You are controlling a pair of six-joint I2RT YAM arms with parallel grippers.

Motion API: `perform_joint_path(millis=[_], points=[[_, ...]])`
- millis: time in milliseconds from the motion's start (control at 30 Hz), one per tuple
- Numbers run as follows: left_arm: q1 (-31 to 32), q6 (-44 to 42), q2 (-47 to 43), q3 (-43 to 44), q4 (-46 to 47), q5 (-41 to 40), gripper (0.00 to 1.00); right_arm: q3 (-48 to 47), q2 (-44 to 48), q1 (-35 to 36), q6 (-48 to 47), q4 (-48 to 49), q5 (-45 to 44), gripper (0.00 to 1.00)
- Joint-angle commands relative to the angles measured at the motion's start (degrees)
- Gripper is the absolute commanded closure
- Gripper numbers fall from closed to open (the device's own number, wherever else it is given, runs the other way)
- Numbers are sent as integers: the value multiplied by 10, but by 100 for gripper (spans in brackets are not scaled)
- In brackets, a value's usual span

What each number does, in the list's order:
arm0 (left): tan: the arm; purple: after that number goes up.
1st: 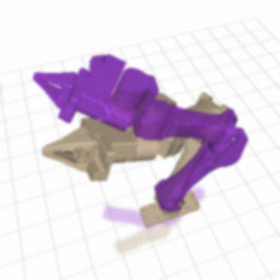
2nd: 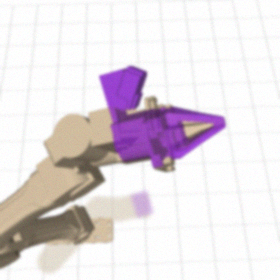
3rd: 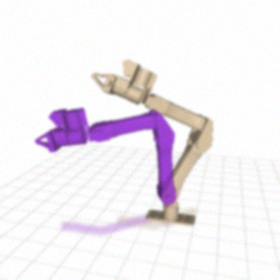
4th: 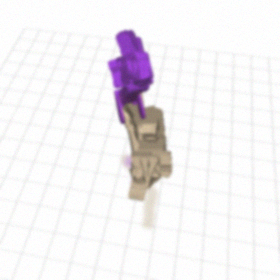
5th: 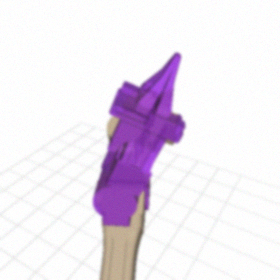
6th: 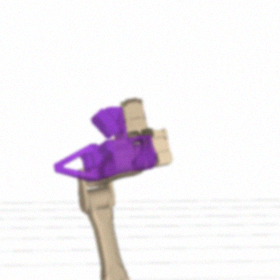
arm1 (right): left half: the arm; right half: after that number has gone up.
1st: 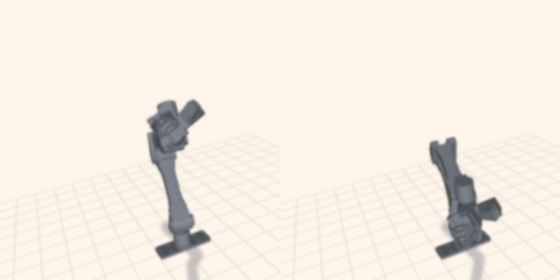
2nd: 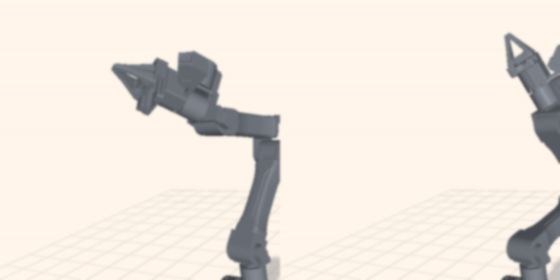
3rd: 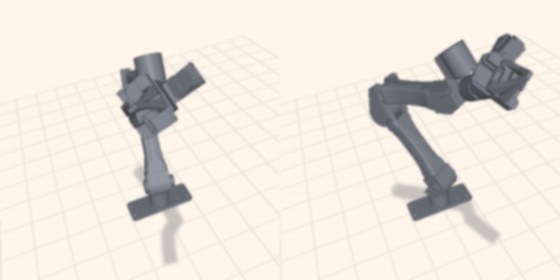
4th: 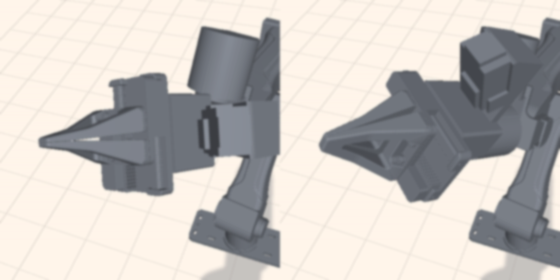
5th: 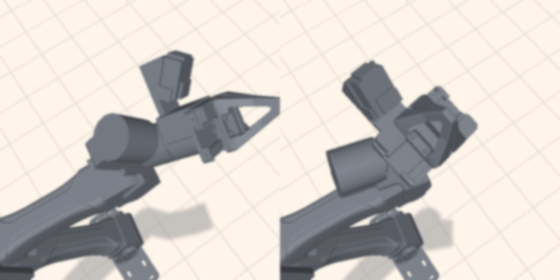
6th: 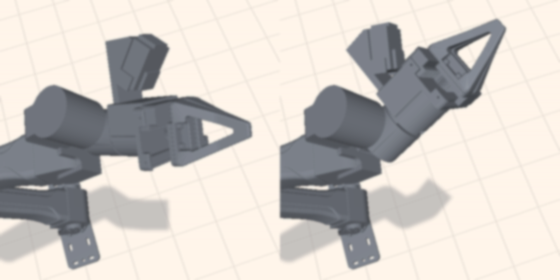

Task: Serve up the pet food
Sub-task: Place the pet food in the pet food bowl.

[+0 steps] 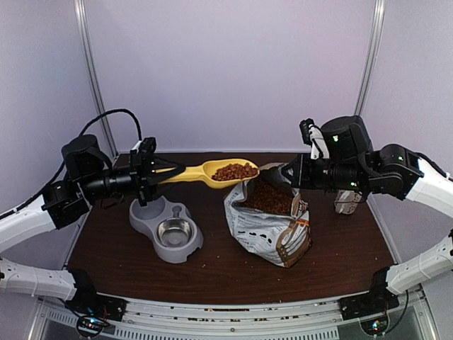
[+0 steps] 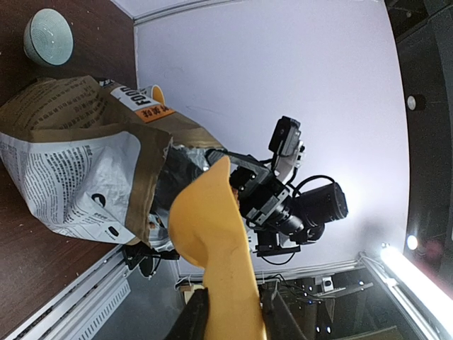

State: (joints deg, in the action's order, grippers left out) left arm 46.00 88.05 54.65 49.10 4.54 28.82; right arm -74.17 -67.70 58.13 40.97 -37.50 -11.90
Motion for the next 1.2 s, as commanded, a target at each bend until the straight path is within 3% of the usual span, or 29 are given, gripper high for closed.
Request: perform_joint_path(millis=[0,467,800,1167], points=[[-25,-5,-24,-4,12,17,100,-4,33,-1,9,-5,-20,100],[-164,-23,-148,-91,-68,45,100,-5,35,-5,6,-8,-22,100],[-278,-38,-225,-209,-90,99,100,-5,31,-8,5,-6,-17,100],[-348,-75,-305,-286,-148,126,100,-7,27,-11,4,-6,-13,100]])
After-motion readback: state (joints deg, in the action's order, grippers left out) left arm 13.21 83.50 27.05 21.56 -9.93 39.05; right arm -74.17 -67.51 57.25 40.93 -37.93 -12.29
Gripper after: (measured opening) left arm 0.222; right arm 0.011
